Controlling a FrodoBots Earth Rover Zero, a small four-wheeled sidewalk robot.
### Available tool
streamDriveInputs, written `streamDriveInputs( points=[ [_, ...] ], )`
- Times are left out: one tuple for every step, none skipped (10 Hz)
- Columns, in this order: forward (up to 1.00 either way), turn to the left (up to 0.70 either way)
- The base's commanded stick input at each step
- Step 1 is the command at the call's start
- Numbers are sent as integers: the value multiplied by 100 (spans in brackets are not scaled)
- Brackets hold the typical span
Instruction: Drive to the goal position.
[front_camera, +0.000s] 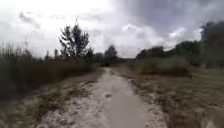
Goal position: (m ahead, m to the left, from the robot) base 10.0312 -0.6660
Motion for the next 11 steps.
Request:
streamDriveInputs(
  points=[
    [70, 0],
    [70, 0],
    [70, 0],
    [70, 0],
    [70, 0],
    [70, 0],
    [70, 0],
    [70, 0],
    [70, 0],
    [70, 0],
    [70, 0]
  ],
)
